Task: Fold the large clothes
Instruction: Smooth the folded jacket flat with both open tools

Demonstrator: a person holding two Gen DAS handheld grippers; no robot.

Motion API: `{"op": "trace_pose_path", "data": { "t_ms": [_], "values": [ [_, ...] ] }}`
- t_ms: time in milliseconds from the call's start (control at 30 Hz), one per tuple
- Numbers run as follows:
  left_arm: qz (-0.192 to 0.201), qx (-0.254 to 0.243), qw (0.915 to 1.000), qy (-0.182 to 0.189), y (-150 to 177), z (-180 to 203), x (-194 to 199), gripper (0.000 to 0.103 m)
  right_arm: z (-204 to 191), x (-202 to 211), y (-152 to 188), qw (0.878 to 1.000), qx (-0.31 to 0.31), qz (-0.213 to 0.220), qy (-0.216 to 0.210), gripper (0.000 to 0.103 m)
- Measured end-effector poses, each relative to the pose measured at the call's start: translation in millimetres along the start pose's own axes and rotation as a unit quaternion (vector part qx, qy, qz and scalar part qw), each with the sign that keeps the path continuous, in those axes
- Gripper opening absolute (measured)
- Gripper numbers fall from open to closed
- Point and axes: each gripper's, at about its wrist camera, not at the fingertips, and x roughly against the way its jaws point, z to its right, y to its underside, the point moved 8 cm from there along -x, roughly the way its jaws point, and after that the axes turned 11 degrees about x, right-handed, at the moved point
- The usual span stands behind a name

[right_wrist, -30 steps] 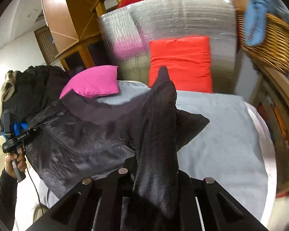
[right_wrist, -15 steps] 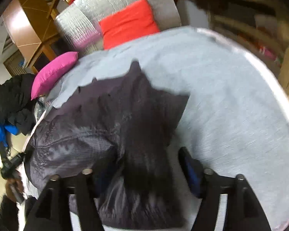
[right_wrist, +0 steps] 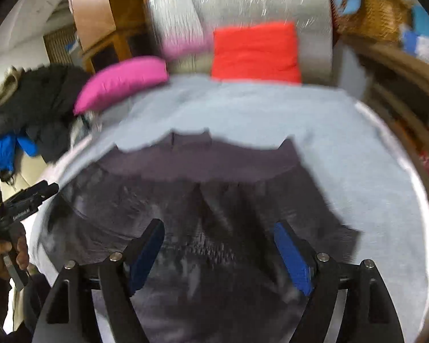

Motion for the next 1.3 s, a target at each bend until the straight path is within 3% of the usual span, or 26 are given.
{"op": "trace_pose_path", "data": {
  "t_ms": [67, 133, 267, 333, 433, 533, 600, 667, 700, 767, 833, 967, 1033, 1167, 1300],
  "values": [
    [-0.025, 0.024, 0.9994, -0.009, 12, -15, -21, 0.075, 32, -23, 19, 0.998, -0.053, -0.032, 0.025, 0.082],
    [-0.017, 0.046, 0.9988, 0.009, 14, -27, -25, 0.077, 53, -27, 30, 0.995, -0.088, -0.020, 0.031, 0.082],
    [-0.028, 0.050, 0.9983, -0.011, 5, -26, -20, 0.076, 60, -21, 30, 0.995, -0.077, -0.027, 0.055, 0.082],
    [-0.014, 0.069, 0.9975, 0.003, 0, -23, -7, 0.076, 54, -8, 26, 0.994, -0.072, -0.014, 0.077, 0.082],
    [0.016, 0.085, 0.9961, 0.015, 0, -20, 17, 0.077, 32, 21, 16, 0.995, -0.064, 0.030, 0.072, 0.082],
    [0.009, 0.079, 0.9967, 0.020, 15, -14, 21, 0.077, 12, 38, 21, 0.994, -0.037, 0.054, 0.089, 0.082],
    [-0.009, 0.071, 0.9973, 0.014, 29, -8, 17, 0.077, 3, 27, 29, 0.994, -0.017, 0.037, 0.105, 0.087],
    [-0.037, 0.050, 0.9981, -0.007, 44, -1, 7, 0.080, 2, 5, 46, 0.994, -0.018, -0.012, 0.108, 0.087],
    [-0.030, 0.035, 0.9988, -0.018, 48, 3, 12, 0.080, 5, -1, 51, 0.994, -0.025, -0.026, 0.106, 0.087],
    [-0.024, 0.026, 0.9991, -0.025, 47, 6, 25, 0.080, 6, 7, 49, 0.992, -0.036, -0.023, 0.115, 0.087],
    [-0.015, 0.042, 0.9990, -0.003, 44, 9, 39, 0.080, 0, 30, 37, 0.992, -0.037, 0.007, 0.117, 0.087],
    [0.007, 0.056, 0.9984, 0.004, 46, 11, 60, 0.083, -26, 62, 32, 0.992, -0.015, 0.050, 0.118, 0.088],
    [-0.002, 0.048, 0.9988, 0.004, 56, 16, 60, 0.083, -39, 60, 42, 0.992, -0.002, 0.047, 0.118, 0.089],
    [-0.034, 0.003, 0.9992, -0.020, 84, 27, 41, 0.083, -57, 22, 72, 0.991, 0.034, -0.013, 0.128, 0.089],
    [-0.016, 0.008, 0.9996, -0.020, 82, 29, 58, 0.083, -61, 37, 77, 0.990, 0.025, -0.003, 0.138, 0.089]
  ]
}}
